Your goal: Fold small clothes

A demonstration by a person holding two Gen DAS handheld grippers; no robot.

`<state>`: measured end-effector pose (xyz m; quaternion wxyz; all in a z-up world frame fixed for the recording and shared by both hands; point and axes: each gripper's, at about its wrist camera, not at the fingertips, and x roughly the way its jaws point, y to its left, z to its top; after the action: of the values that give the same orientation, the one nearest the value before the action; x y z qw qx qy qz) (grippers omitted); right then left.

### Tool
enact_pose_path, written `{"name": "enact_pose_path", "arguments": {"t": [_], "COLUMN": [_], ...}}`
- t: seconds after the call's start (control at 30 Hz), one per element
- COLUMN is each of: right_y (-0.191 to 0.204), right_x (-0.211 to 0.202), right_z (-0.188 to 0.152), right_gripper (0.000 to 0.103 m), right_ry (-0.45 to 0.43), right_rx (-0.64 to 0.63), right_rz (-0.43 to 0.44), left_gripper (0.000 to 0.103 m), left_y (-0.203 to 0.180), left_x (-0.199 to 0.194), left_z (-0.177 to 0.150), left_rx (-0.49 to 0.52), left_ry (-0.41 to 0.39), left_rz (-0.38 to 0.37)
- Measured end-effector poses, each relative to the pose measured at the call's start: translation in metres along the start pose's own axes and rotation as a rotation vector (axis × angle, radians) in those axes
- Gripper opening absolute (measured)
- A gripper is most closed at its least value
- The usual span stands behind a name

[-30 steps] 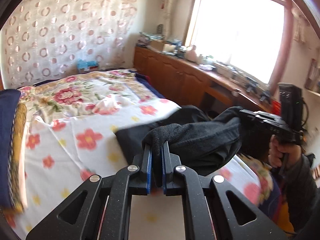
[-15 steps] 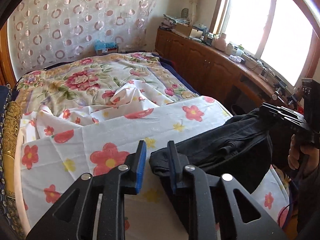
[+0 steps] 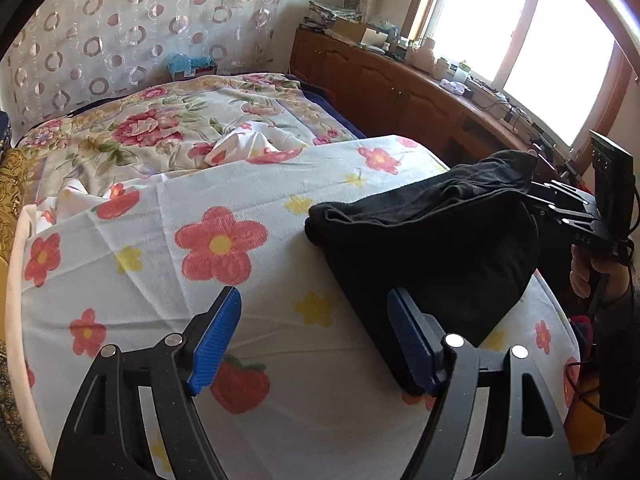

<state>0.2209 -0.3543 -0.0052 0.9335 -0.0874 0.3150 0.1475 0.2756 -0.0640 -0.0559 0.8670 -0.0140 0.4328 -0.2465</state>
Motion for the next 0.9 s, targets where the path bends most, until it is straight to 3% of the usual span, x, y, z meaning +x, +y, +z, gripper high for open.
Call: {"name": "enact_pose_path", "arguments": {"t": [0.17, 0.27, 0.4, 0.5, 0.67, 0.9], "right_y": [-0.006, -0.029, -0.04, -0.035, -0.028, -0.044], "right_x": [0.022, 0.035, 0.029, 0.017, 0.014, 0.044], "right_z": [0.032, 0.04, 0.042, 0.038, 0.028, 0.027], "right_gripper": [0.046, 0.046, 0.046, 0.047, 0.059, 0.062], "right_ry": [-0.025, -0.024, -0.021, -0.02, 0.019, 0.093], "right_rx": [0.047, 0.103, 0.15, 0.146, 0.139, 0.191], "right_rz": [0.029, -0.065, -0.094, -0.064, 0.005, 0.049], "left_gripper": [0.076, 0.076, 0.076, 0.076, 0.076, 0.076], "left_y": [-0.007, 0.001, 0.02, 0.021, 0.006, 0.0], "left_x": [0.015, 0.025, 0.027, 0.022, 0.021, 0.045], "left_z": [0.024, 0.04, 0.04, 0.035, 0.028, 0.021], "left_rx": [-0.011, -0.029, -0.084, -0.091, -0.084, -0.114], "left_ry": [-0.02, -0.038, -0.042, -0.047, -0.031, 0.038], "left_rz": [-0.031, 0.083, 0.106, 0.094, 0.008, -0.056]}}
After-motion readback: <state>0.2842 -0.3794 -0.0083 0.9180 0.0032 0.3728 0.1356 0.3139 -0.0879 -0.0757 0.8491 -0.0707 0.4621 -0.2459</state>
